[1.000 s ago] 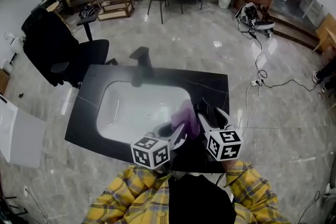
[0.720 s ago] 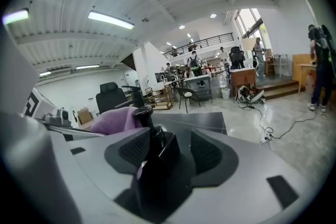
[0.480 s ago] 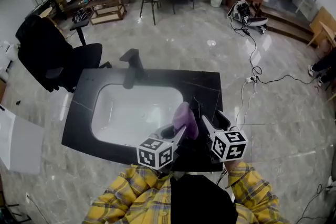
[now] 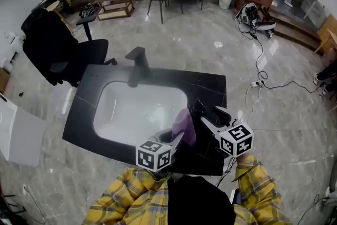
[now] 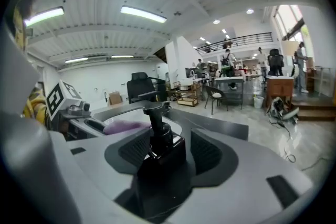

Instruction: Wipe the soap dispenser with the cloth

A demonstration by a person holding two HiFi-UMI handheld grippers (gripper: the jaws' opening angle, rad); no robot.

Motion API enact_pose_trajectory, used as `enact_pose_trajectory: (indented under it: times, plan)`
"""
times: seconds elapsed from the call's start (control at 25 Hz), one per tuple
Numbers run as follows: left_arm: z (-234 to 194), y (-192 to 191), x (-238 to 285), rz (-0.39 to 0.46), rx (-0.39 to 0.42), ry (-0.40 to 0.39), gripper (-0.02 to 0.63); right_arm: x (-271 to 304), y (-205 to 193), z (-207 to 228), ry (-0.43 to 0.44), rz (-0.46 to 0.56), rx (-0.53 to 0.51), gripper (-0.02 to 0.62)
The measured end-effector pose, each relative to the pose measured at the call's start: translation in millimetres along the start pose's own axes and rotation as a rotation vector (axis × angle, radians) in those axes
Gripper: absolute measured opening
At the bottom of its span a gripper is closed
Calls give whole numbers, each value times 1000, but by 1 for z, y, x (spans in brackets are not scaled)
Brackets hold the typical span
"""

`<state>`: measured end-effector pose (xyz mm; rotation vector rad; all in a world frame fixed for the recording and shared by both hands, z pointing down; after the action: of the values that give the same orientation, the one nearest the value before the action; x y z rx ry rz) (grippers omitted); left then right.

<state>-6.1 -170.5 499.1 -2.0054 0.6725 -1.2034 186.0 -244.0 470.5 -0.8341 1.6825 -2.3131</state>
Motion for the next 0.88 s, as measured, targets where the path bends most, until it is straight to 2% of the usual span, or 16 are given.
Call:
enact_pose_trajectory:
  times: [0.12,0.32,0.48,0.64,0.8,0.88]
  plan:
    - [-8,1,-10,28,-51,23,64,12,9,5,139,-68,-127,230]
    - [-18,3,-24,71,-81,64,64,35,24,3,452,-172,-297,230]
    - [-25,2,-31,80,-99,90,64,55,31,3,626,-308,-395,230]
    - [-31,2,-33,86,-110,103,64,71,34,9,720,-372,-395,230]
    - [-32,4,-30,88,-115,114,64,75,29,11,757,-440,-451,216]
    - [-34,6,-26,87,-117,115,64,78,28,13,757,-450,-445,215]
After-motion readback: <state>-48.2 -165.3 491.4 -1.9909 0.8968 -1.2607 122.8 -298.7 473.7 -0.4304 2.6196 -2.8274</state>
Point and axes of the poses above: the fingertips, and each gripper's own axes: x forward along the fingers, z to its right, y out of its top, the point moved 8 cm from there along -x, backward along the fingers, and after that the axes turned 12 degrees about y, right-handed, at the moved point
